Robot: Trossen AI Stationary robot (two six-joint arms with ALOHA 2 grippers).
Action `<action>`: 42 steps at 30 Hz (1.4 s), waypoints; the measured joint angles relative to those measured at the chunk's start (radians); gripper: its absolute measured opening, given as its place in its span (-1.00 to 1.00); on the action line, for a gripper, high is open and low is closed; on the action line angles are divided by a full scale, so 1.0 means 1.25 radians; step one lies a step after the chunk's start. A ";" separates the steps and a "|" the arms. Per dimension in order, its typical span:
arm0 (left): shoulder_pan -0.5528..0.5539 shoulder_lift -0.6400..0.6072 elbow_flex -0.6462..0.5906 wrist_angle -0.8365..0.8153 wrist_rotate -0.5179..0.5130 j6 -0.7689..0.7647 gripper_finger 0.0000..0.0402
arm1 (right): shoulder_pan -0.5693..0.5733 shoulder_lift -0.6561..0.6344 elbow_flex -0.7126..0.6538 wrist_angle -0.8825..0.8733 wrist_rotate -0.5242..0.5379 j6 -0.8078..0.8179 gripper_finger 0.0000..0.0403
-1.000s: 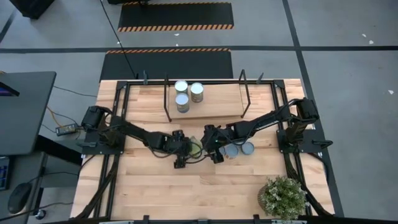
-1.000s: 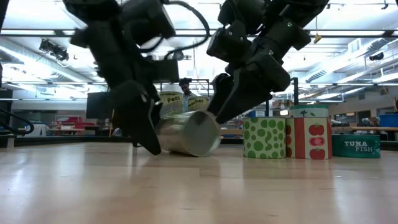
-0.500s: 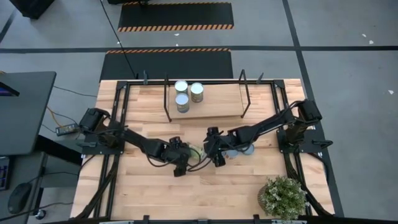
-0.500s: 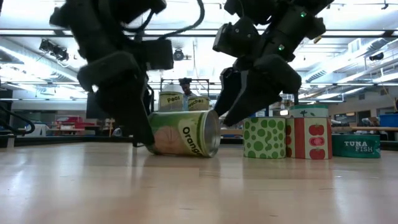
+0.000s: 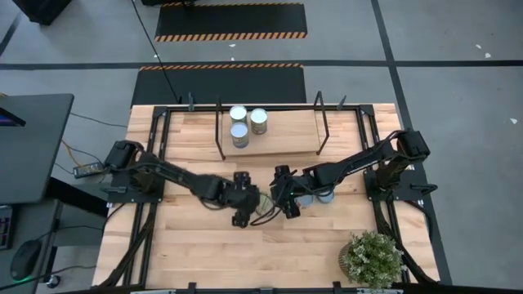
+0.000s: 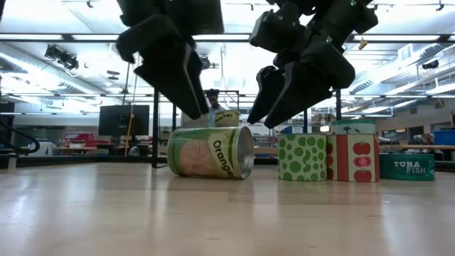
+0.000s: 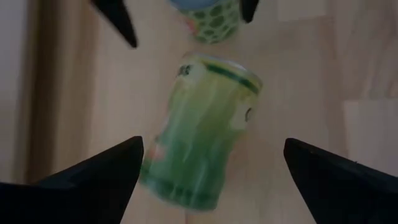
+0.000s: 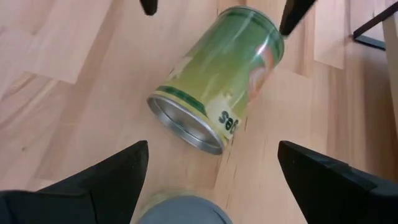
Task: Pick and place cans onto a shelf
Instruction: Put the canned oranges on the shelf
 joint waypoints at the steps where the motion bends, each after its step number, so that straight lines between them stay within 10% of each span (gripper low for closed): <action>1: 0.017 0.003 0.000 0.008 0.028 0.019 0.97 | 0.002 -0.002 0.000 -0.008 0.000 0.002 0.82; 17: 0.123 0.076 -0.001 0.002 0.227 0.101 0.97 | 0.034 -0.020 -0.006 -0.057 0.004 0.047 0.82; 42: 0.119 0.064 -0.004 -0.015 0.228 0.035 0.63 | 0.089 -0.073 -0.039 0.002 0.065 0.036 0.82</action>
